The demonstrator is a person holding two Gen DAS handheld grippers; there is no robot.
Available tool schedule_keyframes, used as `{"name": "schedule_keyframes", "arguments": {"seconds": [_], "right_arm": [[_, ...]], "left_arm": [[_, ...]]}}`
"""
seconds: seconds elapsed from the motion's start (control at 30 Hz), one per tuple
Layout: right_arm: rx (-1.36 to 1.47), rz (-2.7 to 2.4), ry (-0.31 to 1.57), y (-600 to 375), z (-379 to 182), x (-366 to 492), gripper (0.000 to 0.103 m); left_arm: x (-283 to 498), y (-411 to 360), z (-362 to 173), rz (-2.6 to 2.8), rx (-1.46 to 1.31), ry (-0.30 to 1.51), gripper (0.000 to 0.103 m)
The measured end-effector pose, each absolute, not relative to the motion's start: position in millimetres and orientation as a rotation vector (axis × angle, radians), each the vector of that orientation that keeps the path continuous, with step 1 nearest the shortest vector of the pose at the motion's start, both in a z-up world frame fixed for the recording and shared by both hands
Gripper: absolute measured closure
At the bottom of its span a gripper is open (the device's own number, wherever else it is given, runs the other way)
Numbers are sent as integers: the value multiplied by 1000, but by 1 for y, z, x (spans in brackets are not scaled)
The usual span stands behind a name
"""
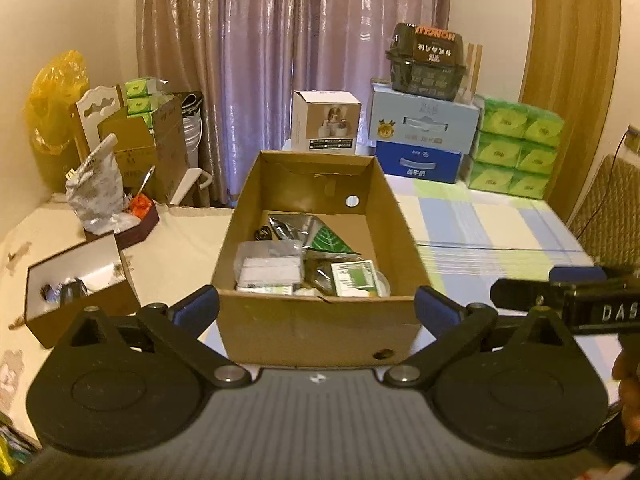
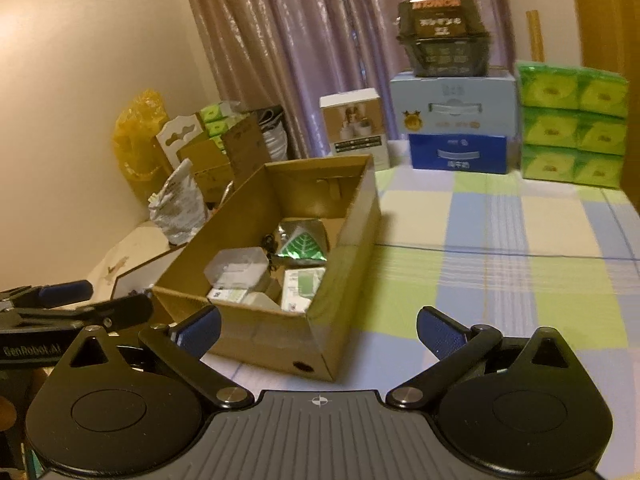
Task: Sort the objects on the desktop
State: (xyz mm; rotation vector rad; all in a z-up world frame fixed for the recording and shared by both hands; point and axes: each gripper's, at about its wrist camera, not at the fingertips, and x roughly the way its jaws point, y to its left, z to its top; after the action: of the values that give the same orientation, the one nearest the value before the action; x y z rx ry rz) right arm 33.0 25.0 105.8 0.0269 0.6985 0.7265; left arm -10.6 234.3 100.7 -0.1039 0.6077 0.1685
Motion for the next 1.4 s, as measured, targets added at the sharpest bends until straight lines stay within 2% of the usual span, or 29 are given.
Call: {"name": "schedule_keyframes", "arguments": {"seconds": [0.67, 1.4], "right_arm": [[-65, 692, 716, 11, 102, -20, 2], [-82, 698, 732, 16, 100, -22, 2]], "left_arm": [[-61, 215, 103, 248, -170, 691, 1], [-63, 218, 98, 295, -197, 699, 1]]}}
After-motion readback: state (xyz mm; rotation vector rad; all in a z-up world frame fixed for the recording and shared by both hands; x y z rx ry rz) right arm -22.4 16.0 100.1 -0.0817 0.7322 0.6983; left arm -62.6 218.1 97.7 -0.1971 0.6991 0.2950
